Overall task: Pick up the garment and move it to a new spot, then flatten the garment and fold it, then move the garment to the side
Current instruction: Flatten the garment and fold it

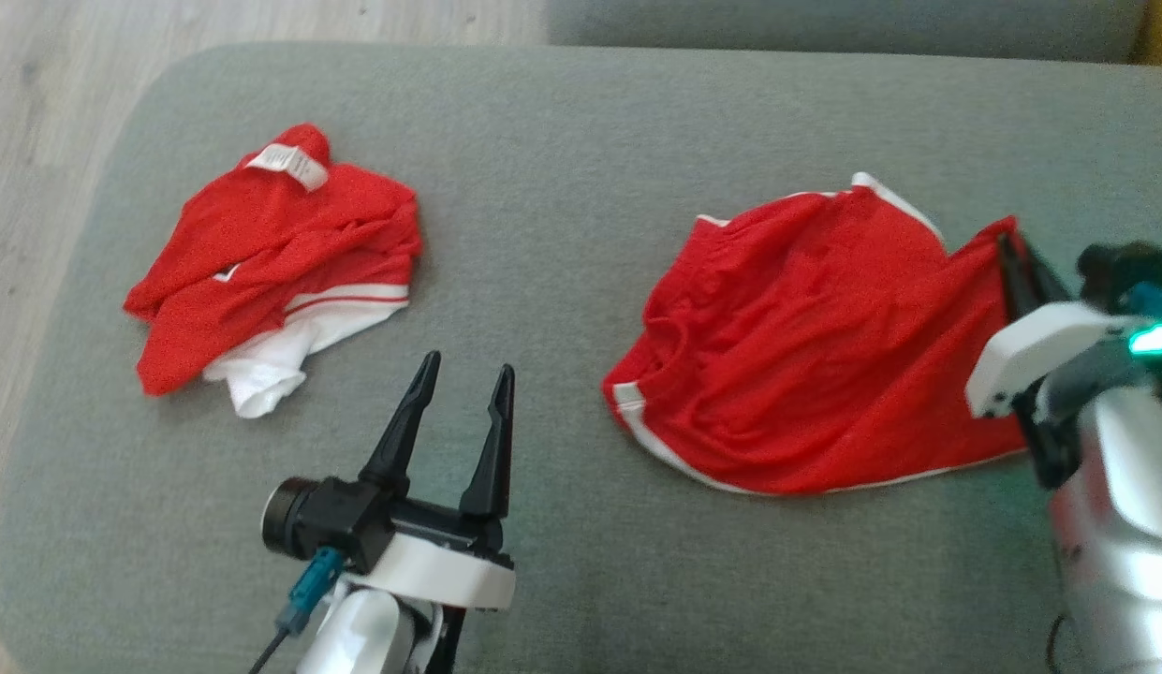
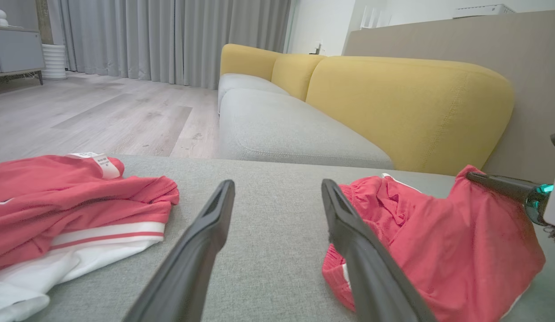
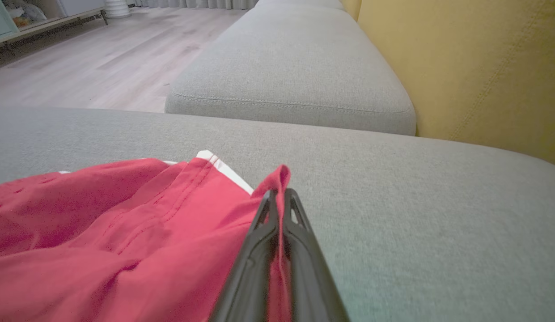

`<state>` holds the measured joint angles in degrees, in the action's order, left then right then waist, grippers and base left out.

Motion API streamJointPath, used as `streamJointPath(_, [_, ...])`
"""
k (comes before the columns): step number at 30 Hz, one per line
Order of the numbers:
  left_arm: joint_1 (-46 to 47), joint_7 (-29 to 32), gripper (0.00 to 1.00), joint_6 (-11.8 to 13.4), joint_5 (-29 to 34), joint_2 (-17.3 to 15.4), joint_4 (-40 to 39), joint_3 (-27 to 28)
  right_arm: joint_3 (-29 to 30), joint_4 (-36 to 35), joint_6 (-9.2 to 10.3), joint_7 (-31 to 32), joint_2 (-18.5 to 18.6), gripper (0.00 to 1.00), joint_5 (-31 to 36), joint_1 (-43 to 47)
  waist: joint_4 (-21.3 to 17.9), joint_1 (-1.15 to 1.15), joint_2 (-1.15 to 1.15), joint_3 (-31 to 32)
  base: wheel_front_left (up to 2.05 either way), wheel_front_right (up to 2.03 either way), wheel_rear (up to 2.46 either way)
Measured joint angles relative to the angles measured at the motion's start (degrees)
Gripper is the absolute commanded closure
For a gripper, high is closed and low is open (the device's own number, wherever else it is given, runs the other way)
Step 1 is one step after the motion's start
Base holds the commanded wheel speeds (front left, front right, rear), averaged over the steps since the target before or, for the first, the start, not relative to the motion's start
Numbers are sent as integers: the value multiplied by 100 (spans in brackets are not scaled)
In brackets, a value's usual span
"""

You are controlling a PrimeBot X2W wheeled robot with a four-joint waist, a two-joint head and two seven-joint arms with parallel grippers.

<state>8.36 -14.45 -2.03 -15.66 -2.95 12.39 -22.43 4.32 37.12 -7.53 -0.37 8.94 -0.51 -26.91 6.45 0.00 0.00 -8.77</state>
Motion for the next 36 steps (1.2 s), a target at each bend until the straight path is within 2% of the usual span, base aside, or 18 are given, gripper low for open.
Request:
streamJointPath(7, [202,0,0,1,-55,1,-19,-145,196,742,0,98,252,100,394,-611,328,1,0,-231,0,0,0])
streamJointPath(8, [203,0,0,1,-55,2,-18,-158,193,873,0,97,257,72,441,-682,365,1,0,-249,0,0,0])
streamJointPath(9, [201,0,0,2,-55,1,-16,-162,192,1125,0,64,260,0,498,-799,424,1,0,-269,0,0,0])
streamJointPath(16, [191,0,0,27,-55,1,10,-152,443,1652,0,-633,233,0,758,-933,399,0,0,-86,0,0,0])
streamJointPath(22, [137,0,0,29,-45,1,12,-89,533,1602,0,-1249,-110,0,679,-855,157,-1,0,147,0,0,0])
streamJointPath(28, [-75,0,0,-5,44,1,11,34,209,793,0,-1384,-390,0,78,-222,-239,-1,0,321,0,0,0])
streamJointPath(32, [-80,0,0,-42,99,1,13,116,-33,-44,0,-1384,-505,0,-348,539,-520,-1,0,391,0,0,0])
streamJointPath(36, [-81,0,0,-58,162,0,40,218,-38,-690,0,-1385,-538,0,-612,1326,-768,-1,0,437,0,0,0])
